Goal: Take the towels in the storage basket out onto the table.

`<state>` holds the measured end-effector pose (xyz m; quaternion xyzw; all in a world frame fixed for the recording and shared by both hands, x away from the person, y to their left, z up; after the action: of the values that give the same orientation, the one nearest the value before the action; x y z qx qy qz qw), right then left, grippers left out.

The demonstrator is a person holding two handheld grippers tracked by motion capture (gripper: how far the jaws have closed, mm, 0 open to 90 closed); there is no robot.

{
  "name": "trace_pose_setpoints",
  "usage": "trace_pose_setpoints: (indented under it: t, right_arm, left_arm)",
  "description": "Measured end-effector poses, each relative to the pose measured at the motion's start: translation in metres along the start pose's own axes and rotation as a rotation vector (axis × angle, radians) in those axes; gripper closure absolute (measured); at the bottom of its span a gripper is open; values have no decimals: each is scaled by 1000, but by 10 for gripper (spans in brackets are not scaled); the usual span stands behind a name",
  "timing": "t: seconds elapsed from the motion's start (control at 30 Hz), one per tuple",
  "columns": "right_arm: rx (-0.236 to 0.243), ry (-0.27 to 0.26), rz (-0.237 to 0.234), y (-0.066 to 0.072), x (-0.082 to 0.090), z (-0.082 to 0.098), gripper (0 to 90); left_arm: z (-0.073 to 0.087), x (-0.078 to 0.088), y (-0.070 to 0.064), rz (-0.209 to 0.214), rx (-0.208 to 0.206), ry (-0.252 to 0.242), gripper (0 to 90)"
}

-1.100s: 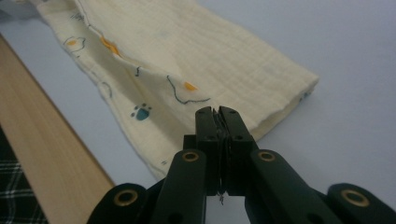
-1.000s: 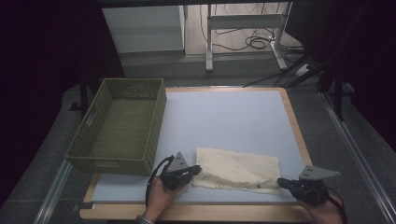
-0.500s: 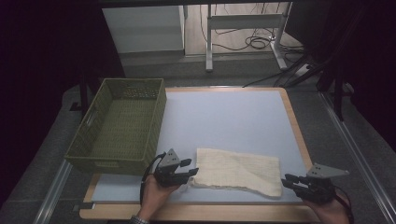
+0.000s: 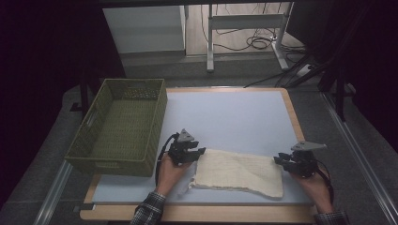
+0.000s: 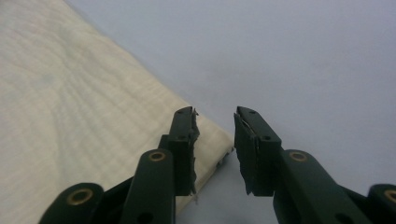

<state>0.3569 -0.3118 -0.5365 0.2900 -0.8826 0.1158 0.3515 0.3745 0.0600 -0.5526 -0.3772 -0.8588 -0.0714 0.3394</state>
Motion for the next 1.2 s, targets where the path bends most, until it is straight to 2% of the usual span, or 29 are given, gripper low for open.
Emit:
trace_pose_setpoints:
  t: [0.1, 0.13, 0.17, 0.2, 0.27, 0.33, 0.4, 0.47, 0.57, 0.67, 0.77, 0.87, 0.97, 1.03, 1.13, 1.2]
  right_arm:
    - [11, 31, 7, 1, -6, 5, 650]
    - [11, 27, 6, 2, -7, 6, 670]
    - [3, 26, 1, 2, -7, 7, 745]
    - [-4, 37, -20, 2, -6, 7, 830]
    - [-12, 51, -33, 3, -5, 6, 863]
    - [11, 65, -19, 3, -6, 2, 868]
    - [33, 54, 10, 1, -6, -6, 868]
    - [39, 33, 19, -3, -6, -15, 867]
    - [75, 15, 28, -8, -12, -31, 865]
    - [103, 10, 33, -11, -25, -43, 864]
    - [96, 17, 27, -15, -41, -53, 864]
    - [81, 32, 16, -16, -55, -57, 862]
    - [67, 44, 10, -16, -63, -56, 856]
    - [45, 43, -1, -16, -62, -54, 852]
    - [29, 37, -15, -15, -56, -52, 840]
    - [37, 34, -19, -16, -52, -51, 818]
  left_arm:
    - [6, -11, 0, 0, -18, 48, 554]
    - [7, -13, -1, -2, -28, 46, 576]
    - [8, -14, -1, 6, -31, 36, 603]
    - [8, -14, -1, 20, -22, 30, 663]
    - [8, -14, -2, 46, -22, 22, 823]
    - [8, -12, -5, 29, -48, 22, 859]
    - [7, -7, -6, 21, -52, -5, 860]
    - [5, 1, -6, 20, -48, -23, 859]
    - [6, 13, -8, 10, -46, -35, 854]
    - [10, 23, -11, 2, -40, -46, 854]
    - [16, 32, -15, -6, -39, -57, 855]
    - [21, 29, -13, -33, -45, -42, 838]
    - [24, 19, -5, -47, -22, -27, 756]
    - [25, 12, 0, -53, -12, -18, 699]
    - [27, 7, 2, -56, -6, 12, 663]
    - [27, 7, 2, -76, -9, 10, 634]
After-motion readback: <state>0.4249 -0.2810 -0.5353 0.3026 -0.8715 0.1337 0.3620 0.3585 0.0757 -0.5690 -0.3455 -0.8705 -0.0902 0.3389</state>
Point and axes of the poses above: each handheld gripper's, and its own axes: x roughly backward along the jaws, z roughly out of its underside, y roughly to its left, the point moved 4 cm from there along -x, roughly forward along the jaws, and after that the axes turned 2 degrees about z, right-handed, at the moved point
